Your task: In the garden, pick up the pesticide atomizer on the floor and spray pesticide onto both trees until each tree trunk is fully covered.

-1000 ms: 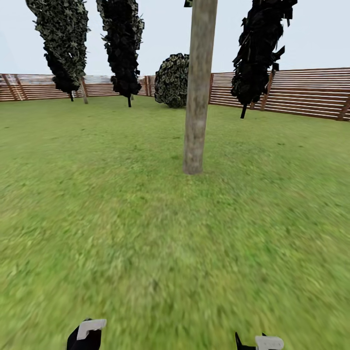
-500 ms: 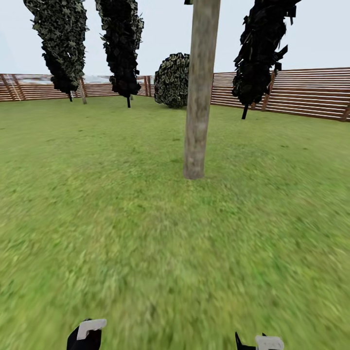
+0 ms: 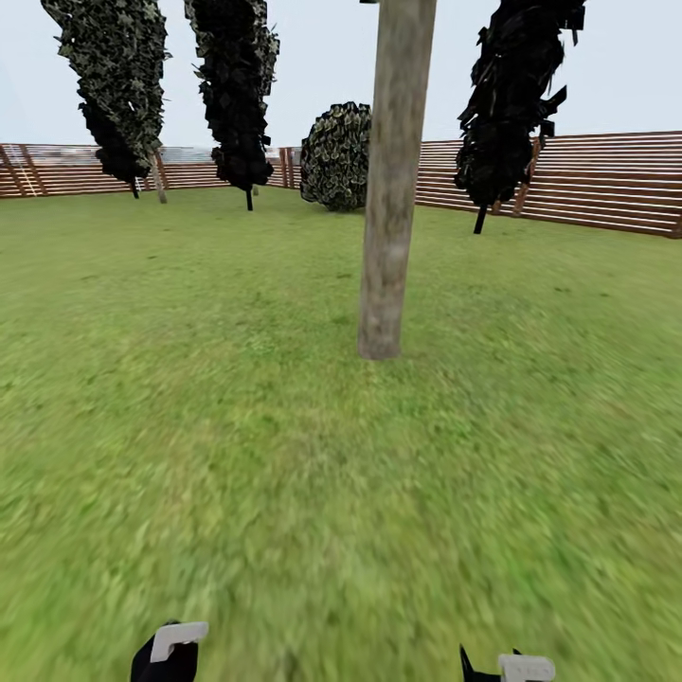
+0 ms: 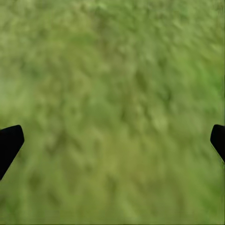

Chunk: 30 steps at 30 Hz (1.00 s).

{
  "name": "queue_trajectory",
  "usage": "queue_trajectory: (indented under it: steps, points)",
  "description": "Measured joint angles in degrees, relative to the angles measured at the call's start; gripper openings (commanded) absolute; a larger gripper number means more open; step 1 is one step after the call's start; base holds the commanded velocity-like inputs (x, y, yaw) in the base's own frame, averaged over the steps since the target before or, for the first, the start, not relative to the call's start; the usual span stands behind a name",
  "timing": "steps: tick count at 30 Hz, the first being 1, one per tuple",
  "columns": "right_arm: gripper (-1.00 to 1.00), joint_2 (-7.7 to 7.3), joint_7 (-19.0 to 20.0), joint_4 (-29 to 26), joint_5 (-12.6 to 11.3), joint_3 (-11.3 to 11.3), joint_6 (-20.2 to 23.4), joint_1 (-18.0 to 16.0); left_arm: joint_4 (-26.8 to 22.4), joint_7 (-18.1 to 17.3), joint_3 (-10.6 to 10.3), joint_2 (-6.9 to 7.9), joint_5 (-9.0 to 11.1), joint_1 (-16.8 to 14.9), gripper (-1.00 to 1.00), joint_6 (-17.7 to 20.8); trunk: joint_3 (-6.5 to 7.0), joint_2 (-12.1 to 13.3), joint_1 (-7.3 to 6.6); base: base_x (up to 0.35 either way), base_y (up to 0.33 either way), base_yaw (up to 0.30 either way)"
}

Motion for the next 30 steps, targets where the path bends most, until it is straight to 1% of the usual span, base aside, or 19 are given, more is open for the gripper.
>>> queue_trajectory:
  steps: [6,17,30]
  points:
    - [1.00,-0.89,-0.02,-0.02,-0.05,-0.02,0.01,0.00,-0.07,0.32,0.29,0.32,0.04,0.01,-1.00,0.22,0.00,0.00,0.00,0.340,0.000,0.000]
    - [1.00,-0.96,0.26,-0.02,0.06,0.28,0.00,0.00,0.01,0.17,0.04,0.11,0.07,0.01,-1.00,0.03,0.00,0.00,0.00,0.340,0.000,0.000]
    - [1.00,-0.88,0.29,0.07,0.11,0.28,0.01,0.00,0.01,-0.31,0.12,0.40,0.09,0.03,-1.00,-0.08,0.00,0.00,0.00,0.340,-0.023,-0.003]
